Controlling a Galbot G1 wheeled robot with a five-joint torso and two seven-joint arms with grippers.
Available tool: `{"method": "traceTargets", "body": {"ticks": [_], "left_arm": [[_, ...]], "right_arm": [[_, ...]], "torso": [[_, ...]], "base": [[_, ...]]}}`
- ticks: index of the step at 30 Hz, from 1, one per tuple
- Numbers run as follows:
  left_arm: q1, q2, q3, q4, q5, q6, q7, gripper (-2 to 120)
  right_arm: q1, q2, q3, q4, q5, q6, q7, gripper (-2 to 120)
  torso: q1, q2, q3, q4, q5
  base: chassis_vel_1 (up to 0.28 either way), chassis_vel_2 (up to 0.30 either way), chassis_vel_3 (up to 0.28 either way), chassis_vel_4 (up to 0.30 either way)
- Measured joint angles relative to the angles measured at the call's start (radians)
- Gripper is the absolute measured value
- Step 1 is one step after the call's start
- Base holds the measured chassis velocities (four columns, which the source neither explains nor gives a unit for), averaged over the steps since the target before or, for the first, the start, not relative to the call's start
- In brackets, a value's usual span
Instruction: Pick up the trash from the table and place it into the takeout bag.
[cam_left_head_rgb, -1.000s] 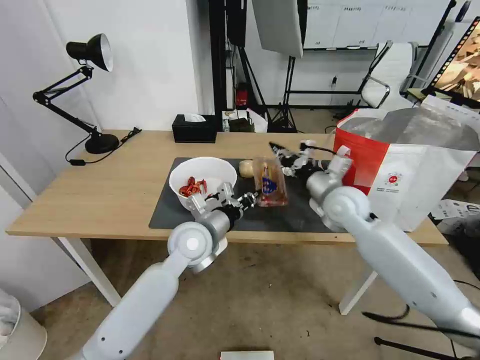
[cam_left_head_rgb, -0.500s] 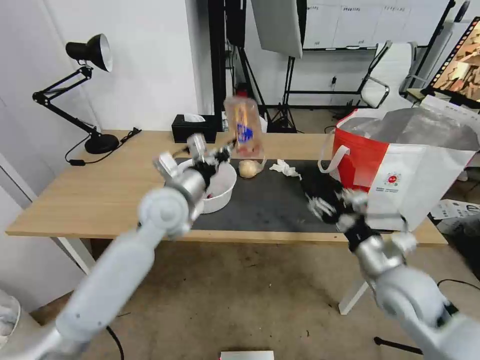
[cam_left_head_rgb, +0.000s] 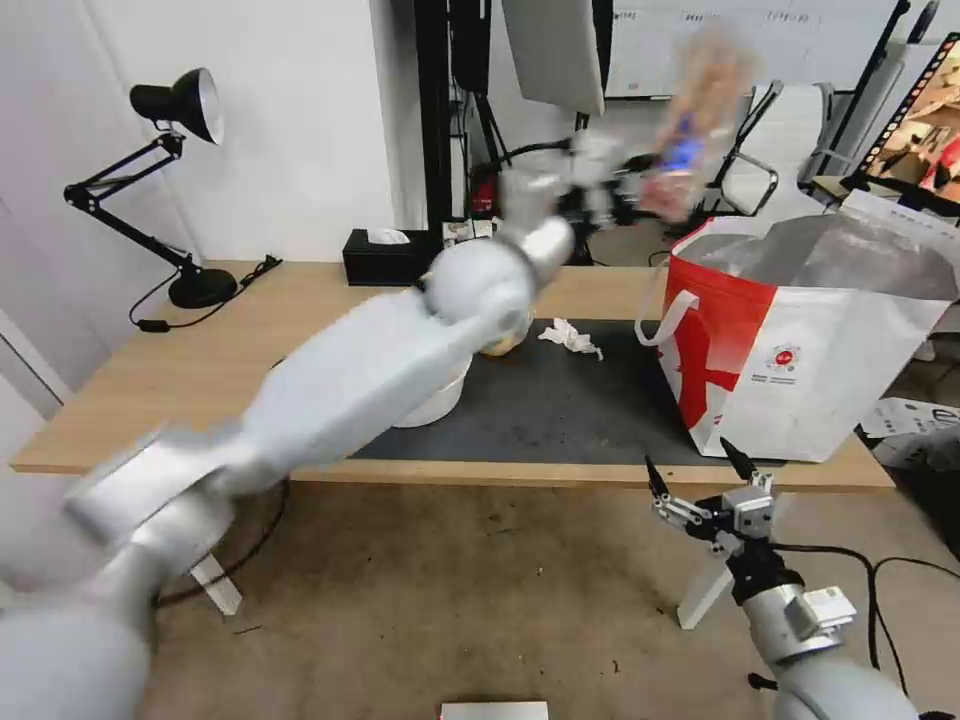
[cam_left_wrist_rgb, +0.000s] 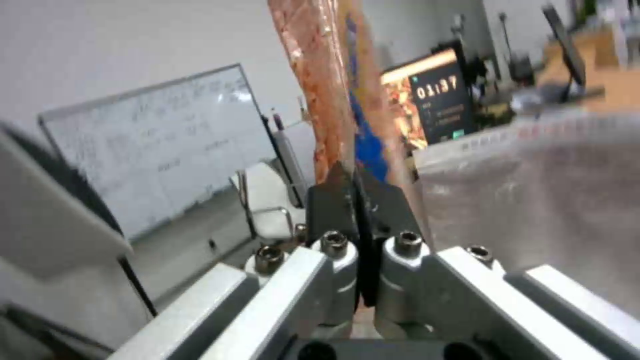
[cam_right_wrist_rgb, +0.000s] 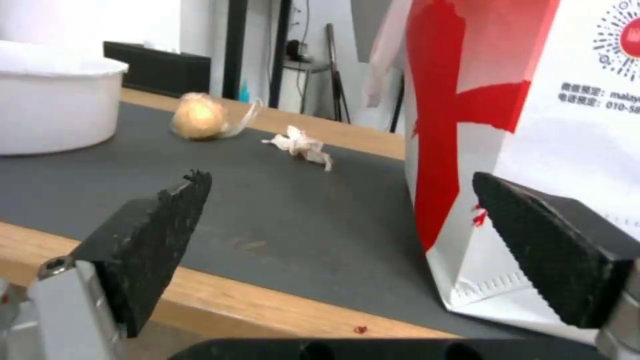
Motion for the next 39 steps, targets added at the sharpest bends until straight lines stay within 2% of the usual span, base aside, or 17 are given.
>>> {"method": "traceTargets", "body": {"ticks": [1,3,4,6,9,11,16,18,19,26,28,29,32,33,35,36,39], "left_arm": [[0.000,0.000,0.000,0.000,0.000,0.000,0.000,0],[-0.035,-0.055,0.045,0.098,0.125,-0.051,0.061,0],[-0.035,-0.055,0.045,0.098,0.125,-0.051,0.061,0],[-0.052,-0.105,0.080,0.166,0.226,-0.087,0.114,0],[-0.055,-0.121,0.090,0.187,0.247,-0.098,0.134,0],[-0.055,-0.138,0.113,0.203,0.264,-0.104,0.175,0],[-0.050,-0.141,0.120,0.211,0.268,-0.103,0.176,7],[-0.045,-0.135,0.120,0.210,0.241,-0.102,0.174,19],[-0.045,-0.135,0.120,0.210,0.241,-0.102,0.174,19],[-0.029,-0.094,0.112,0.174,0.198,-0.092,0.141,43],[-0.009,-0.041,0.091,0.099,0.140,-0.057,0.095,56],[-0.009,-0.041,0.091,0.099,0.140,-0.057,0.095,56],[0.041,0.070,0.051,-0.048,0.068,-0.033,0.034,71],[0.041,0.070,0.051,-0.048,0.068,-0.033,0.034,71],[0.114,0.164,0.006,-0.173,0.036,-0.026,-0.025,79],[0.114,0.164,0.006,-0.173,0.036,-0.026,-0.025,79],[0.342,0.349,-0.124,-0.383,0.033,-0.019,-0.090,95]], "right_arm": [[0.000,0.000,0.000,0.000,0.000,0.000,0.000,100],[0.001,0.014,-0.001,-0.002,-0.005,-0.001,0.001,100],[0.001,0.014,-0.001,-0.002,-0.005,-0.001,0.001,100],[0.003,0.024,-0.004,-0.002,-0.007,-0.002,0.002,100],[0.003,0.026,-0.005,-0.002,-0.009,-0.003,0.003,100],[0.005,0.027,-0.006,-0.002,-0.010,-0.004,0.003,100],[0.007,0.022,-0.007,-0.003,-0.007,-0.004,0.003,100],[0.012,0.013,-0.011,-0.004,0.005,-0.004,0.003,100],[0.012,0.013,-0.011,-0.004,0.005,-0.004,0.003,100],[0.029,-0.011,-0.018,-0.006,0.027,-0.012,0.006,100],[0.033,-0.019,-0.021,-0.002,0.042,-0.016,0.007,100],[0.033,-0.019,-0.021,-0.002,0.042,-0.016,0.007,100],[0.018,-0.025,-0.014,0.034,0.050,-0.021,0.012,100],[0.018,-0.025,-0.014,0.034,0.050,-0.021,0.012,100],[0.004,-0.026,-0.006,0.060,0.051,-0.022,0.018,100],[0.004,-0.026,-0.006,0.060,0.051,-0.022,0.018,100],[-0.020,-0.034,0.019,0.105,0.051,-0.021,0.026,100]], "torso": [[0.000,0.000,0.000,0.0000,0.0000],[0.000,0.000,0.000,0.0000,-0.0001],[0.000,0.000,0.000,0.0000,-0.0001],[0.000,0.000,0.000,-0.0001,-0.0002],[0.000,0.000,0.000,-0.0002,-0.0001],[0.000,0.000,0.000,0.0000,-0.0003],[0.000,0.000,0.000,0.0002,-0.0004],[0.000,0.000,0.000,0.0000,-0.0004],[0.000,0.000,0.000,0.0000,-0.0004],[0.000,0.000,0.000,0.0001,-0.0006],[0.000,0.000,0.000,-0.0004,-0.0006],[0.000,0.000,0.000,-0.0004,-0.0006],[0.000,0.000,0.000,0.0005,-0.0007],[0.000,0.000,0.000,0.0005,-0.0007],[0.000,0.000,0.000,-0.0002,-0.0010],[0.000,0.000,0.000,-0.0002,-0.0010],[0.000,0.000,0.000,-0.0002,-0.0012]], "base": [[0.000,0.000,0.000,0.000],[0.000,0.000,0.000,0.000],[0.000,0.000,0.000,0.000],[0.000,0.000,0.000,0.000],[0.000,0.000,0.000,0.000],[0.000,0.000,0.000,0.000],[0.000,0.000,0.000,0.000],[0.000,0.000,0.000,0.000],[0.000,0.000,0.000,0.000],[0.000,0.000,0.000,0.000],[0.000,0.000,0.000,0.000],[0.000,0.000,0.000,0.000],[0.000,0.000,0.000,0.000],[0.000,0.000,0.000,0.000],[0.000,0.000,0.000,0.000],[0.000,0.000,0.000,0.000],[0.000,0.000,0.000,0.000]]}}
